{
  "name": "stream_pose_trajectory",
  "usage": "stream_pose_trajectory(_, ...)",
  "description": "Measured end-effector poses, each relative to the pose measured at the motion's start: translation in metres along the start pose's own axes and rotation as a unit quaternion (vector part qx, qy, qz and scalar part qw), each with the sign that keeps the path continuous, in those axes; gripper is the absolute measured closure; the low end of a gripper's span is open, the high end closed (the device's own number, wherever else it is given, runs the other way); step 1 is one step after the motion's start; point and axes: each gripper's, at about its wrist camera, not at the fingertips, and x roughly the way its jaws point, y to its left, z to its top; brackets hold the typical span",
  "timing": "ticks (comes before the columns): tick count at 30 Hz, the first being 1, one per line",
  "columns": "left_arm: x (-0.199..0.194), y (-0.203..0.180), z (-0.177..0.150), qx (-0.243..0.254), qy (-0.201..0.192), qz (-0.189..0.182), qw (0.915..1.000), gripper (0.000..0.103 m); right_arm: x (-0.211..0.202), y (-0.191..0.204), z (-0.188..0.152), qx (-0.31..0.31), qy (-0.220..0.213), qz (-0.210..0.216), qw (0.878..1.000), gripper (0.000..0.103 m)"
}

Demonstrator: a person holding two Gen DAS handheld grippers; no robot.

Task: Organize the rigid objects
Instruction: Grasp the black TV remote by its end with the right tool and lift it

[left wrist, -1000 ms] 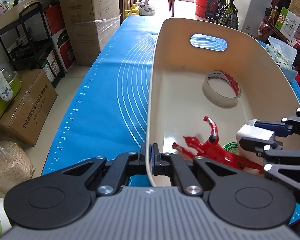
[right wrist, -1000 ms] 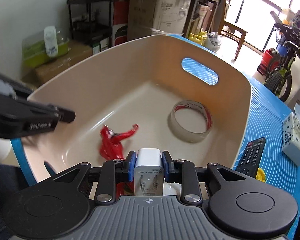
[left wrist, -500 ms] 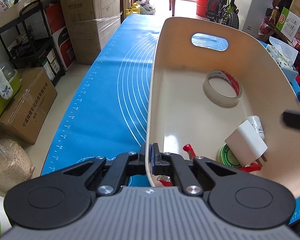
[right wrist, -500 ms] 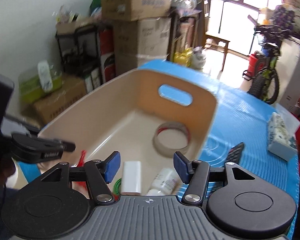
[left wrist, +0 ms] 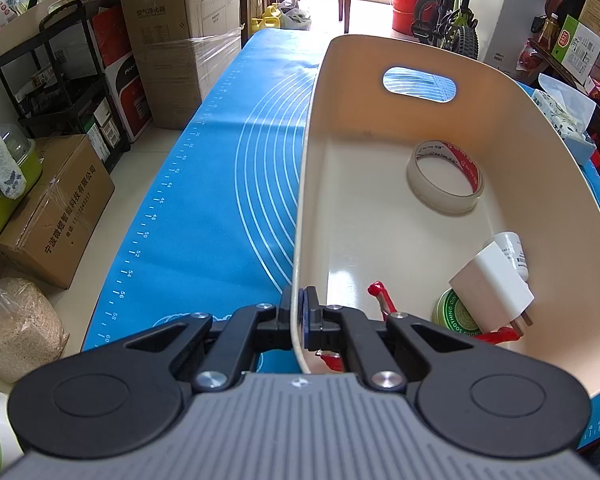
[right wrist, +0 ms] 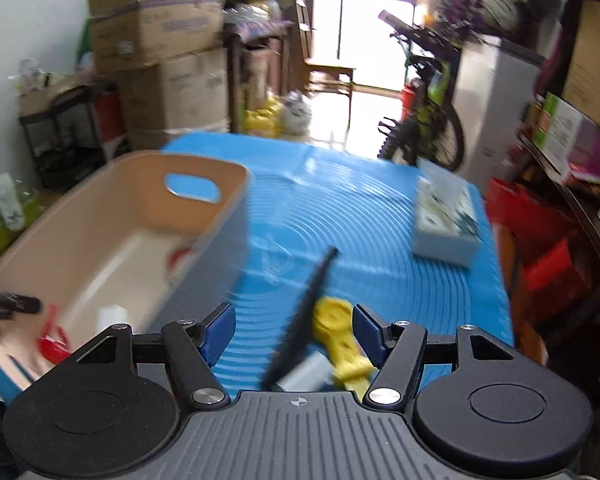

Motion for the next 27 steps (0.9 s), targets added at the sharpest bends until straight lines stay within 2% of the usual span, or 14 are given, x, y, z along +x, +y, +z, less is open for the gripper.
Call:
stream_pose_trajectory(6,0.0,0.0,0.0,0.001,0.0,0.0,1.0,0.098,0.027,-0.012,-0.012,0.022,0.021,0.009,0.999,0.032)
stream_pose_trajectory(13,0.0,0.0,0.0,0.002,-0.001,0.001,1.0,0.098,0.06,-0.009,-0.003,0.038,0.035,0.034,0.998,0.033)
stream_pose_trajectory(17,0.0,0.0,0.0,0.002,-0.001,0.001,1.0,0.098,0.08,-0.003,0.004,0.044,0.049,0.059,0.996,0.039)
stream_pose_trajectory(22,0.0,0.001,0.0,0.004,-0.001,0.001,1.0,0.098,0.101,0.001,0.008,0.042,0.078,0.039,0.995,0.046)
stream_pose_trajectory(27,0.0,0.001,0.0,0.003,-0.001,0.001,1.0,0.098,0.116,0.002,0.005,0.033,0.093,0.04,0.994,0.053)
